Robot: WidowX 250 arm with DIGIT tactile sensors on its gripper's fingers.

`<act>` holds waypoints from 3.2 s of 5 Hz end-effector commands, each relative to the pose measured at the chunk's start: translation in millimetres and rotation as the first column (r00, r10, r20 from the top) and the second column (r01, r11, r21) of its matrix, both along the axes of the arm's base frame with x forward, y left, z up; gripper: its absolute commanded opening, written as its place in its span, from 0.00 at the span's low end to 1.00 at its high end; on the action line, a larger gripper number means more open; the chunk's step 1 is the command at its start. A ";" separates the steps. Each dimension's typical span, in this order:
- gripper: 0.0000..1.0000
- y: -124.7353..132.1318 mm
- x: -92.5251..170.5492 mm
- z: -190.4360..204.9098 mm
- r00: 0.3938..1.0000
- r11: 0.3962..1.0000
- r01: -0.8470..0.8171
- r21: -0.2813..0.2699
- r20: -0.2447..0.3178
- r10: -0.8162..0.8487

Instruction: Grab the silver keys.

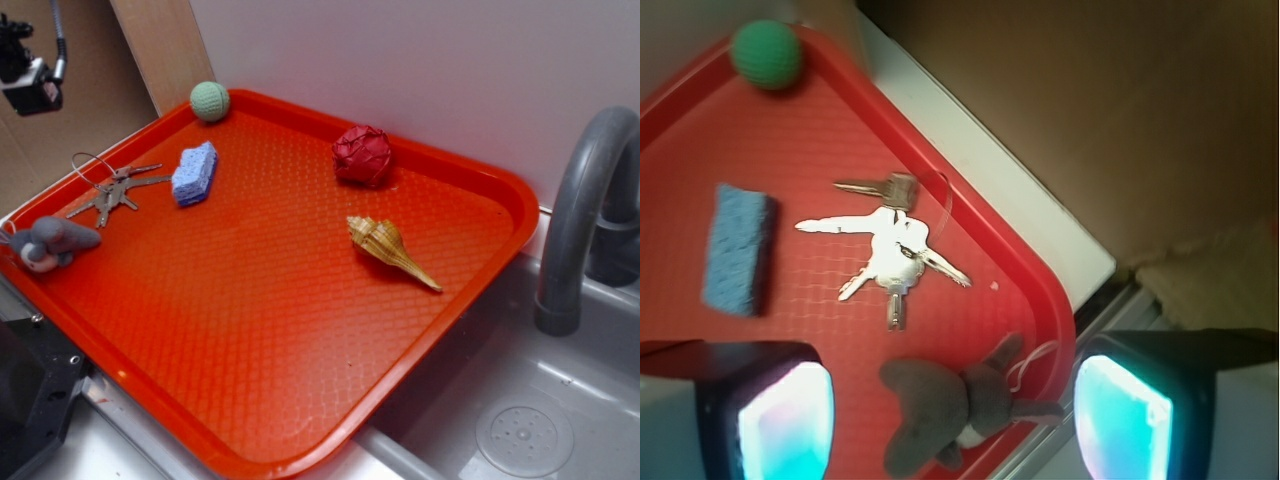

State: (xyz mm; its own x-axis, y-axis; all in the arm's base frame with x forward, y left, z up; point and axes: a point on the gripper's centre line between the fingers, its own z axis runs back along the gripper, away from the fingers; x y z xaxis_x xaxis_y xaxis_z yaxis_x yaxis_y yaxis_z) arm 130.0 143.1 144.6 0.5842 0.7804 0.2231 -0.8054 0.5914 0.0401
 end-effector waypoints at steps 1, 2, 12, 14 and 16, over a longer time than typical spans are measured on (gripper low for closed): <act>1.00 15.8 -8.1 -34.4 0.964 0.978 -0.206 0.030 0.179 0.197; 1.00 31.8 -3.7 -50.9 0.962 0.977 -0.201 0.065 0.200 0.184; 0.00 -80.7 54.9 80.9 0.661 0.670 0.740 0.060 0.125 -0.740; 0.00 -133.0 41.1 109.0 0.483 0.481 0.871 0.101 0.012 -0.876; 0.00 -118.6 41.7 115.2 0.480 0.481 0.874 0.069 0.034 -0.877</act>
